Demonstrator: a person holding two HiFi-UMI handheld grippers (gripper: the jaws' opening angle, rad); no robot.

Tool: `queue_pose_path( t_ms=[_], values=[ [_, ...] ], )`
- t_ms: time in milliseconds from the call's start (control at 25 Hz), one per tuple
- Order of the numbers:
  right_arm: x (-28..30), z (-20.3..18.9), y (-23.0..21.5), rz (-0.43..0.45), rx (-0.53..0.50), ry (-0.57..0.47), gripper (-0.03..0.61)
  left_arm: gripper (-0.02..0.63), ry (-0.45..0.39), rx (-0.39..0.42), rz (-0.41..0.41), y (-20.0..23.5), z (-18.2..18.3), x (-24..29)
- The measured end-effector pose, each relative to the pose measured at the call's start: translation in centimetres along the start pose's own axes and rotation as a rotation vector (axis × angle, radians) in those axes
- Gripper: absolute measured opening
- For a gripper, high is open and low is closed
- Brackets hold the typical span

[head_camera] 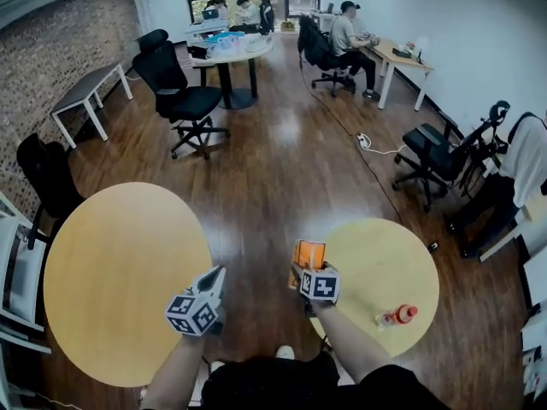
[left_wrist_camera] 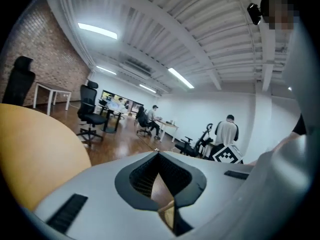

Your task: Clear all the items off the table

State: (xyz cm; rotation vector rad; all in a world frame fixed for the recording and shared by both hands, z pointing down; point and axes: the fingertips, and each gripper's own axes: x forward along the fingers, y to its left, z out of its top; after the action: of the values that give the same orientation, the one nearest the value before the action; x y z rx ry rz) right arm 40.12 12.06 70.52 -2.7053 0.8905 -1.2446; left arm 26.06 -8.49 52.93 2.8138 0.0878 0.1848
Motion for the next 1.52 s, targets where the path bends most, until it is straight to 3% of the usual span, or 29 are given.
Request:
queue_pose_path(
  t_ms=[200,360,680,960,1200,1520],
  values=[
    [0.6,0.3,10.4,0.157,-0.173,-0.041,0.391,0.000,-0.144,-0.046,0.197,5.6,-0.4,-10.9],
    [1.4,0.7,19.8,0.262,-0.297,-0.043,0.391,0.000,-0.220,-0.069,0.347,11.2,2.0,-18.9],
    [1.3,-9.3,38.8,0.460,-0.527,0.087,0.391,0.000,-0.271,-0.066,0.665,18.4,0.1,-39.1],
    [0.4,-18.0,54.4,0.646,-0.738,0.174,0.394,0.000,-0.309,-0.096,0.906,20.4,-1.7,-53.7],
    [-0.4,-24.5,61.8,0.752,-0.896,0.282,0.394,0.000,-0.375,-0.141,1.103,19.7,-3.3,-62.5],
    [1.9,-29.8,65.1,0.765,-0.993,0.419,0.402,0.000,-0.382,-0.231,1.247,17.6,-7.3,-67.3]
  ],
)
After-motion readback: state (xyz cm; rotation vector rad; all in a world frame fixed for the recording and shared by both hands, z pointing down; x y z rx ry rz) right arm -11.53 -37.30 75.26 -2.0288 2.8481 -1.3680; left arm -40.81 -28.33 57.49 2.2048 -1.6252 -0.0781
